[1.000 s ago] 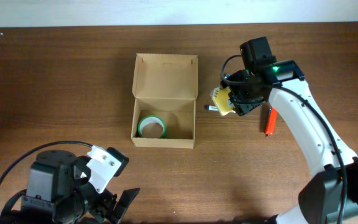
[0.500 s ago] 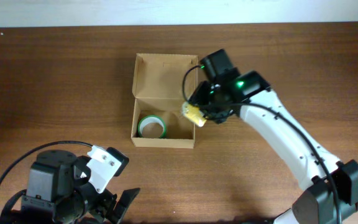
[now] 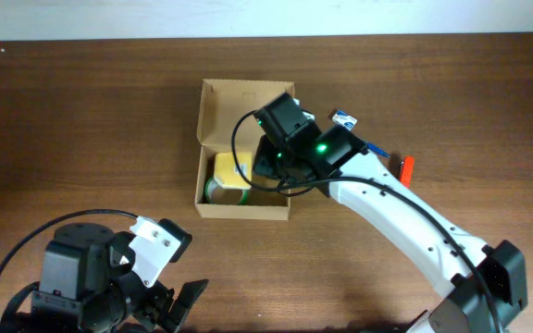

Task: Pack container
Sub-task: 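Lift the yellow pad and carry it into the box beside the tape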

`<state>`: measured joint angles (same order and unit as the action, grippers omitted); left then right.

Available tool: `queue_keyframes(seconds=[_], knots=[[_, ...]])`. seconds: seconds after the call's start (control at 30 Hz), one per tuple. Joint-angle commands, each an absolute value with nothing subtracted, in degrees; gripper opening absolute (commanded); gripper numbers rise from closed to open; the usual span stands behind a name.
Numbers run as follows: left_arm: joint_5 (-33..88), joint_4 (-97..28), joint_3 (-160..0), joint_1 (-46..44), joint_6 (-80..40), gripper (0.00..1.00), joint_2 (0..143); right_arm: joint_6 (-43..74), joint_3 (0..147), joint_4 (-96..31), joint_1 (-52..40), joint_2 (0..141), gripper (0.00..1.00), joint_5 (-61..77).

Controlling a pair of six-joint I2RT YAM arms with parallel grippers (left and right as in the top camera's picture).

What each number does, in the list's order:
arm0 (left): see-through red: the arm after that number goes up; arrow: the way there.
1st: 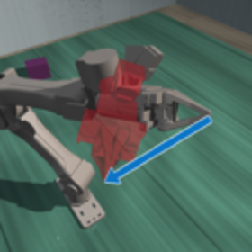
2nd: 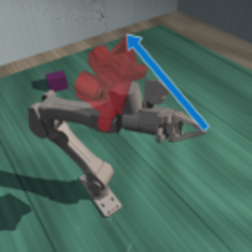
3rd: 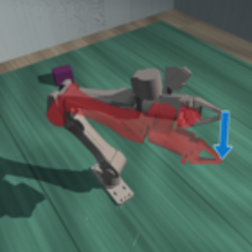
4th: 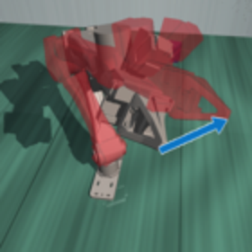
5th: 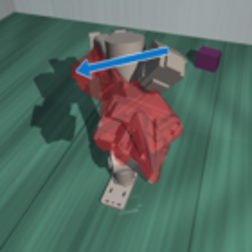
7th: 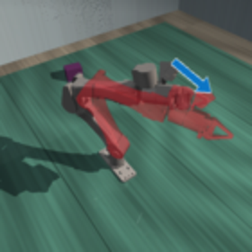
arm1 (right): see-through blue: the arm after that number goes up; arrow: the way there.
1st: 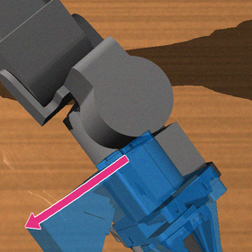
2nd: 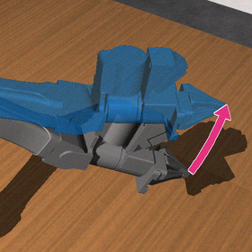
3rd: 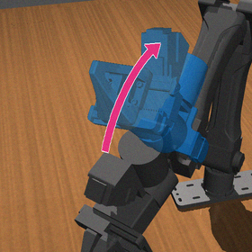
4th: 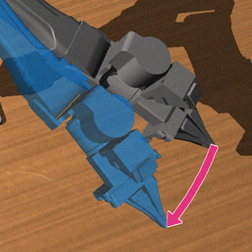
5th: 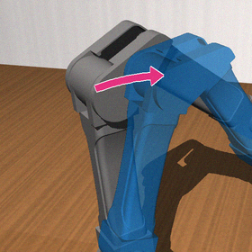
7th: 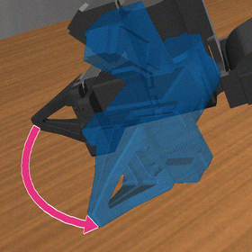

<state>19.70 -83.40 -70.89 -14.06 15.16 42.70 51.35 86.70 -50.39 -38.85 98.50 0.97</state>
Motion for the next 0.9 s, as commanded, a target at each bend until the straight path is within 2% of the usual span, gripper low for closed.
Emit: queue_keyframes(seconds=[0.0,0.3,0.77,0.8,0.87], knots=[[20.73,-83.40,-71.53,-14.09,14.59,1.00,42.65,46.78,87.66,-50.11,-39.53,101.14,0.49,-0.80],[20.73,-83.40,-71.53,-14.09,14.59,0.99,42.68,46.65,87.68,-50.74,-39.35,102.69,0.50,-3.77],[20.73,-83.40,-71.53,-14.09,14.59,1.00,42.65,39.29,87.68,-49.34,-39.42,102.69,0.51,-2.00],[20.73,-83.40,-71.53,-14.09,14.59,1.00,42.65,38.17,87.68,-48.97,-39.42,102.69,0.62,-2.00],[20.73,-83.40,-71.53,-14.09,14.59,1.00,42.68,34.54,87.68,-48.25,-39.42,102.69,0.67,-2.00]])
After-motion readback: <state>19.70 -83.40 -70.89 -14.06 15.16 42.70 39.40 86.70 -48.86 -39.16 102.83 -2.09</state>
